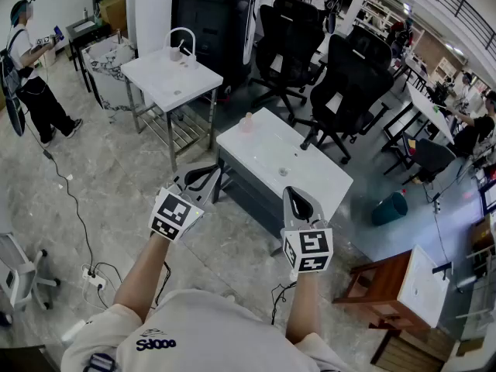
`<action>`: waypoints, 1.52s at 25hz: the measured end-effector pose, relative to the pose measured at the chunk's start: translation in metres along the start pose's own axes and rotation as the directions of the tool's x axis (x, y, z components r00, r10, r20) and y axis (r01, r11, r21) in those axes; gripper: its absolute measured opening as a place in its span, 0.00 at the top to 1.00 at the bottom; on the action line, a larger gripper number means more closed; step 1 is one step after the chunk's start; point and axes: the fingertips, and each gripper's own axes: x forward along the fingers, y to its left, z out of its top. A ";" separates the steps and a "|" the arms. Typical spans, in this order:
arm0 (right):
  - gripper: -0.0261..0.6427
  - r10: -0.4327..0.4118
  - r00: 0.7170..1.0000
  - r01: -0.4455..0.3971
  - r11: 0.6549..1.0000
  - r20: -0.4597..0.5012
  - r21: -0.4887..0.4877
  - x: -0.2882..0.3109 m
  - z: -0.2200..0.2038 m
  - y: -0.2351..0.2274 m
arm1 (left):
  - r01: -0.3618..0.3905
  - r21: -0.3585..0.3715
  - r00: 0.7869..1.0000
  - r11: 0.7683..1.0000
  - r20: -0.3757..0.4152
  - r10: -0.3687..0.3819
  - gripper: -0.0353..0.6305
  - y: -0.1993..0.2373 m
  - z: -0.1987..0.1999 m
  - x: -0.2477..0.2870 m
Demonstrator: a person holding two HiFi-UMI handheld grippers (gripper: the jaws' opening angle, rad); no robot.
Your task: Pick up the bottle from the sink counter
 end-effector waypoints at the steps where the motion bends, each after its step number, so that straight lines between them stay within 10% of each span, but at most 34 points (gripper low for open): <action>1: 0.95 -0.002 1.000 0.002 1.000 -0.002 -0.002 0.002 -0.001 0.002 | -0.003 -0.001 1.000 1.000 -0.001 0.003 0.94 0.003 -0.002 -0.001; 23: 0.95 0.006 0.998 -0.013 0.994 0.058 0.112 0.017 0.000 0.057 | 0.043 0.000 0.999 0.999 -0.018 -0.043 0.94 0.039 -0.033 -0.030; 38: 0.95 -0.012 0.999 0.006 0.990 0.042 0.141 0.086 -0.020 -0.001 | 0.044 -0.015 0.997 0.999 -0.059 -0.045 0.94 0.074 -0.063 0.047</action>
